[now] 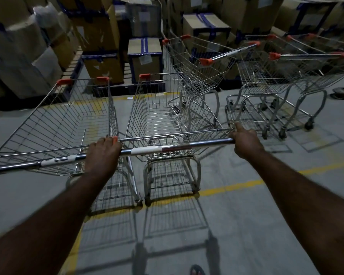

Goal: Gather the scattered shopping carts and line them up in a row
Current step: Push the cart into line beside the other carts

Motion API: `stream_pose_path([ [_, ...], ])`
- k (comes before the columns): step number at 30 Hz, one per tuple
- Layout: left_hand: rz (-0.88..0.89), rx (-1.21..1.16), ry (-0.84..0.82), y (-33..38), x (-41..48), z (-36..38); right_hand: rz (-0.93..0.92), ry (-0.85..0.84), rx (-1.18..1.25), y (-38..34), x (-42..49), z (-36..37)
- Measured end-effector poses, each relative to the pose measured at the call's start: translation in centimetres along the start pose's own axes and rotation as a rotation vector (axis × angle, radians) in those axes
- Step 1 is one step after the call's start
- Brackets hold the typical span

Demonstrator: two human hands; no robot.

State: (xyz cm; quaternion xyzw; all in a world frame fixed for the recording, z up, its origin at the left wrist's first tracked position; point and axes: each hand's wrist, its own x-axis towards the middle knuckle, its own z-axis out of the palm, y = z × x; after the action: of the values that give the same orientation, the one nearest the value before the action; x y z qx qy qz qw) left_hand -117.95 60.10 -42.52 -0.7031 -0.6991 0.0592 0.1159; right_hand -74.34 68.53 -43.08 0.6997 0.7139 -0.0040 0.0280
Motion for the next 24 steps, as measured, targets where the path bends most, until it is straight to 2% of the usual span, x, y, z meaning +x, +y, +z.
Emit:
stream_pose_path([
  [24, -0.042, -0.002, -0.02, 0.62, 0.26, -0.7, 0.011, -0.009, 0.0, -0.6, -0.29, -0.89],
])
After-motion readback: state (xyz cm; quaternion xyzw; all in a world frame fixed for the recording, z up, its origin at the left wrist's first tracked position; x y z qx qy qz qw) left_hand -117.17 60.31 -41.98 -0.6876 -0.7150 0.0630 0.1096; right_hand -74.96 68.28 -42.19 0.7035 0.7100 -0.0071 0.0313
